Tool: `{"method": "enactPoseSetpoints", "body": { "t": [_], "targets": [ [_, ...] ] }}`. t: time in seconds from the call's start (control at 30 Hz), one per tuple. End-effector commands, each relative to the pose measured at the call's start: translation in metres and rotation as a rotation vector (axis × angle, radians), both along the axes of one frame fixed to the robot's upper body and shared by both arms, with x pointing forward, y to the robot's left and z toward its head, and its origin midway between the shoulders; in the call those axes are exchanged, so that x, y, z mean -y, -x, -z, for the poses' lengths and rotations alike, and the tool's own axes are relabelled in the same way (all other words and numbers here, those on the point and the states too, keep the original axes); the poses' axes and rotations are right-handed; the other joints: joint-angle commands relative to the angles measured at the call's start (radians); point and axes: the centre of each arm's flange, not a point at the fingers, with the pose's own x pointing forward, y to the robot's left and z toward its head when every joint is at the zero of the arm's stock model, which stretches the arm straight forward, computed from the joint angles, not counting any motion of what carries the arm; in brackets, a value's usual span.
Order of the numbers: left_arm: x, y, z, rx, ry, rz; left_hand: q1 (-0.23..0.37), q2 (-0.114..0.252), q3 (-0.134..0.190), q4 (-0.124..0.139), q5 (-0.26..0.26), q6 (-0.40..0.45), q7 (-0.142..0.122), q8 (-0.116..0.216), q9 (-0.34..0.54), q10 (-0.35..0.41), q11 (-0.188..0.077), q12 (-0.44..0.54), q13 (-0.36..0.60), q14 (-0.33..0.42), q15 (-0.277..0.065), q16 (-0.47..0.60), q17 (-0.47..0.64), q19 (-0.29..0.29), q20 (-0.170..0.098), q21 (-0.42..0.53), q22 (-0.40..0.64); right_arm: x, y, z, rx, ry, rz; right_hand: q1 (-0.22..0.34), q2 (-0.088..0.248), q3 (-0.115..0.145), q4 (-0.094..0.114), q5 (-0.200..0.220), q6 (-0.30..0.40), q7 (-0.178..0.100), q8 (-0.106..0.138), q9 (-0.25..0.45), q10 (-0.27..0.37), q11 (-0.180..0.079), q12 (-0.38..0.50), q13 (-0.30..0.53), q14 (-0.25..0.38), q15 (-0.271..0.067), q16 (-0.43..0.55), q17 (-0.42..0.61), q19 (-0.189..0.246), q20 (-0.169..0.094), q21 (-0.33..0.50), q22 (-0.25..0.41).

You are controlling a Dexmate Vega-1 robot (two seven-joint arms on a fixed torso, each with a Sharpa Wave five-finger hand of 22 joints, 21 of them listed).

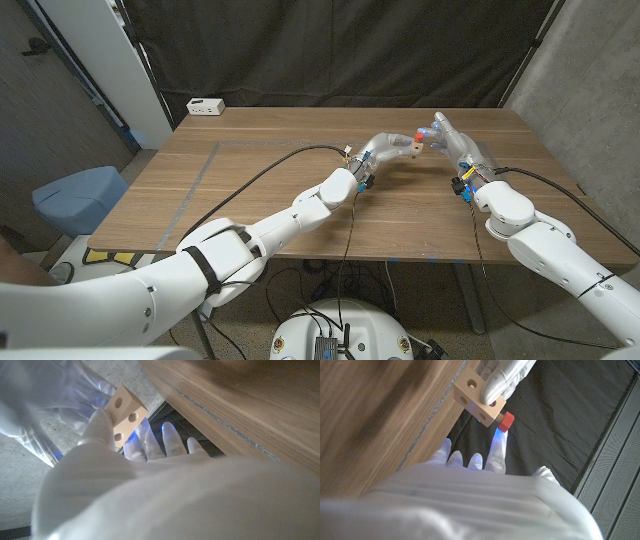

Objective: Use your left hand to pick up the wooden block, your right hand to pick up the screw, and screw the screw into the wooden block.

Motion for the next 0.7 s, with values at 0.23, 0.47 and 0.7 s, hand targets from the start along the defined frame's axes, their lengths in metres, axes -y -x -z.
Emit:
{"method": "enactPoseSetpoints", "body": {
  "t": [0.23,0.47,0.7],
  "targets": [
    [-0.0029,-0.0018,0.0015,-0.009,0.006,-0.002,0.045,0.062,0.031,0.023,0.007,0.091,0.021,0.006,0.002,0.016,-0.004,0.005,0.016,0.008,-0.092,-0.002,0.005,0.008,0.0,0.003,0.004,-0.0026,-0.001,0.0025,-0.013,-0.003,0.016,0.002,0.01,-0.002,-0.002,0.006,0.04,0.003,0.012,0.002,0.023,-0.005,0.008,0.001,0.015,-0.006,0.008,0.001,0.015,0.005,0.006,0.005],
    [-0.0033,-0.003,0.0014,-0.01,0.005,-0.003,0.044,0.062,0.031,0.024,0.007,0.092,0.02,0.006,0.002,0.017,-0.004,0.005,0.017,0.008,-0.091,-0.002,0.005,0.008,0.0,0.002,0.004,-0.0024,-0.0025,0.0049,-0.022,-0.021,0.025,0.005,0.012,-0.001,-0.003,0.007,0.055,0.006,0.012,0.002,0.035,-0.009,0.009,0.001,0.022,-0.008,0.01,0.0,0.02,0.006,0.007,0.005],
    [-0.0032,-0.0048,0.0005,-0.012,0.004,-0.003,0.044,0.061,0.031,0.023,0.007,0.092,0.019,0.006,0.002,0.016,-0.004,0.005,0.017,0.008,-0.091,-0.003,0.004,0.008,0.0,0.002,0.004,-0.0017,-0.0035,0.0073,-0.024,-0.035,0.035,0.007,0.012,0.0,-0.004,0.008,0.062,0.007,0.012,0.002,0.042,-0.008,0.01,0.001,0.028,-0.009,0.011,0.0,0.027,0.009,0.009,0.005]
  ]
}}
